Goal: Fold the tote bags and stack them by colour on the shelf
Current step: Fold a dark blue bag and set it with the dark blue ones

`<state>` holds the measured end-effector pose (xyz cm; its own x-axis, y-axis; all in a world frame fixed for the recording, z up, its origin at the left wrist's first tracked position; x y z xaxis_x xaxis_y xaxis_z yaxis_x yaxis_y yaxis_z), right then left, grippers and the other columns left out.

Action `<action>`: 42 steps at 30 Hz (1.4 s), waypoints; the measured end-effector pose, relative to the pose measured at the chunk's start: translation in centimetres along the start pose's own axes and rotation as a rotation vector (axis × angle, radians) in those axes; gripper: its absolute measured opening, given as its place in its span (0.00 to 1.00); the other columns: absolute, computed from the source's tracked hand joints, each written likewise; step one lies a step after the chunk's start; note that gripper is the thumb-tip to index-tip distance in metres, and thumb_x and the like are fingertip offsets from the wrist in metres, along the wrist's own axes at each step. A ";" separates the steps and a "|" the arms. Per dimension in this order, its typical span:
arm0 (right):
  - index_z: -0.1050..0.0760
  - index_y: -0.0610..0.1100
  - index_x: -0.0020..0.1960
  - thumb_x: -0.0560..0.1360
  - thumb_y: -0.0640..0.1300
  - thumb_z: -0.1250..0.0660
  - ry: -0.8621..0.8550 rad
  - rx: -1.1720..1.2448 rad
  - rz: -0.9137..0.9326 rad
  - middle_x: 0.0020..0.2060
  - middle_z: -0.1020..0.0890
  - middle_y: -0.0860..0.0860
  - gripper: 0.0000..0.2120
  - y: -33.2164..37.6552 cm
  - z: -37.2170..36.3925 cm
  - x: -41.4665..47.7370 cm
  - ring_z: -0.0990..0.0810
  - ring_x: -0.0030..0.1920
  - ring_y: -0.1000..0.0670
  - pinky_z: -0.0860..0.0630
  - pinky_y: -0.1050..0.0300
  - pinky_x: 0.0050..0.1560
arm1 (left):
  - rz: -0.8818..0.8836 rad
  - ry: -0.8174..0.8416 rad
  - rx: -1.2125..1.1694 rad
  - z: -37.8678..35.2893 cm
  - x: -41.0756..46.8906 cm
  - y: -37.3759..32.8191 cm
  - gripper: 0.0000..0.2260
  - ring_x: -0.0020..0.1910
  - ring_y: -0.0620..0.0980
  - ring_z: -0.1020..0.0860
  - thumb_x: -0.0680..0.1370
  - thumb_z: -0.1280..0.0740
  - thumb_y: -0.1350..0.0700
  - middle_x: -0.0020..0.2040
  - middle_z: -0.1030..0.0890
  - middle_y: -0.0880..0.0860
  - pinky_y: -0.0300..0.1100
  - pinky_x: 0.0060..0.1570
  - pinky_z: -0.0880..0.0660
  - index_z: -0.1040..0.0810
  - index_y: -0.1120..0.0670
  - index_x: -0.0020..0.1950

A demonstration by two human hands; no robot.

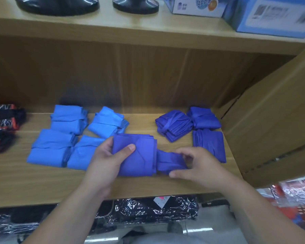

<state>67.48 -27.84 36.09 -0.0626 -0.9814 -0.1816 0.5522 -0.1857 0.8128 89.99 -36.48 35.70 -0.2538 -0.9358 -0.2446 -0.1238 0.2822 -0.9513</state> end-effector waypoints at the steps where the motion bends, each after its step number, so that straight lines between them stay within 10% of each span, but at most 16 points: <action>1: 0.18 0.58 0.49 0.64 0.61 0.22 -0.004 0.001 0.026 0.42 0.16 0.50 0.16 0.1 0.4 -0.1 0.20 0.45 0.45 0.22 0.44 0.51 | 0.000 -0.009 -0.001 0.1 0.1 -0.1 0.06 0.42 0.45 0.16 0.77 0.30 0.65 0.45 0.13 0.52 0.35 0.40 0.22 0.18 0.58 0.53; 4: 0.16 0.51 0.46 0.73 0.46 0.23 -0.020 0.106 0.077 0.41 0.19 0.49 0.03 0.4 1.1 -0.4 0.21 0.41 0.46 0.24 0.47 0.44 | 0.007 -0.013 0.019 -0.4 -0.1 0.1 0.06 0.43 0.46 0.16 0.77 0.30 0.65 0.46 0.13 0.53 0.35 0.40 0.22 0.18 0.58 0.53; 9: 0.16 0.62 0.49 0.76 0.49 0.26 -0.027 0.163 -0.022 0.43 0.16 0.49 0.07 -0.5 2.3 -0.5 0.18 0.46 0.46 0.21 0.44 0.55 | 0.024 -0.086 0.024 -0.2 -0.1 0.2 0.05 0.46 0.48 0.16 0.78 0.29 0.63 0.47 0.13 0.52 0.37 0.42 0.21 0.17 0.56 0.53; 13: 0.23 0.61 0.60 0.65 0.59 0.21 0.170 0.109 -0.023 0.33 0.25 0.52 0.25 0.6 2.0 -0.7 0.27 0.37 0.51 0.27 0.49 0.44 | 0.027 -0.112 -0.085 0.3 -0.2 -0.8 0.07 0.51 0.51 0.16 0.78 0.31 0.61 0.52 0.13 0.54 0.45 0.50 0.21 0.18 0.56 0.56; 17: 0.24 0.59 0.59 0.73 0.41 0.24 0.165 0.144 0.029 0.38 0.23 0.38 0.20 2.1 2.4 -0.6 0.27 0.38 0.47 0.27 0.50 0.44 | -0.002 -0.111 -0.222 0.6 -0.4 -2.2 0.07 0.49 0.48 0.15 0.79 0.34 0.60 0.51 0.14 0.52 0.39 0.45 0.19 0.17 0.55 0.54; 21: 0.16 0.48 0.50 0.75 0.35 0.27 0.066 0.351 0.071 0.42 0.15 0.44 0.09 3.2 4.8 -1.2 0.19 0.43 0.52 0.24 0.61 0.49 | 0.028 -0.051 -0.164 1.7 -0.3 -2.9 0.10 0.49 0.50 0.15 0.74 0.31 0.58 0.52 0.14 0.54 0.40 0.42 0.18 0.17 0.55 0.55; 25: 0.19 0.51 0.33 0.80 0.34 0.36 0.020 0.386 0.030 0.26 0.23 0.57 0.22 3.4 5.4 -0.9 0.28 0.28 0.61 0.33 0.70 0.32 | 0.134 0.043 -0.085 1.9 -0.6 -2.0 0.15 0.53 0.54 0.15 0.70 0.27 0.59 0.55 0.15 0.59 0.51 0.59 0.22 0.17 0.59 0.56; 30: 0.18 0.53 0.46 0.78 0.42 0.31 -0.044 0.430 -0.066 0.45 0.16 0.53 0.07 1.8 3.9 0.1 0.19 0.46 0.52 0.25 0.58 0.50 | 0.129 -0.024 -0.158 2.4 -0.9 -1.5 0.16 0.54 0.53 0.16 0.72 0.30 0.57 0.57 0.15 0.58 0.48 0.57 0.21 0.18 0.58 0.59; 34: 0.25 0.56 0.68 0.67 0.58 0.26 0.336 0.291 0.006 0.68 0.23 0.59 0.30 3.1 2.6 -1.0 0.26 0.69 0.58 0.30 0.64 0.66 | 0.038 0.004 -0.096 2.9 -1.6 -2.1 0.21 0.55 0.53 0.16 0.68 0.24 0.49 0.57 0.15 0.56 0.43 0.50 0.18 0.17 0.56 0.58; 37: 0.26 0.62 0.67 0.67 0.69 0.33 0.272 0.143 0.025 0.68 0.25 0.66 0.29 4.4 2.4 -0.4 0.33 0.71 0.68 0.35 0.72 0.67 | 0.051 0.115 -0.010 2.6 -2.1 -2.2 0.25 0.52 0.52 0.15 0.60 0.17 0.46 0.56 0.15 0.57 0.40 0.45 0.19 0.15 0.53 0.54; 42: 0.19 0.54 0.51 0.71 0.44 0.22 0.298 -0.159 0.122 0.49 0.15 0.57 0.11 6.2 -0.7 0.8 0.19 0.52 0.62 0.26 0.66 0.54 | 0.059 0.147 0.033 1.8 -2.2 -2.3 0.16 0.52 0.53 0.15 0.69 0.28 0.56 0.55 0.14 0.57 0.43 0.48 0.19 0.17 0.56 0.57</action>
<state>71.42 -29.77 40.58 0.2441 -0.9340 -0.2609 0.6645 -0.0349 0.7465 92.56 -35.41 38.11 -0.3980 -0.8760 -0.2725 -0.0737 0.3266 -0.9423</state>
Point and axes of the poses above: each hand's wrist, its own x-axis towards the middle knuckle, its own z-axis out of the back of the hand, y = z × x, the point moved 6 cm from there along x, towards the middle knuckle
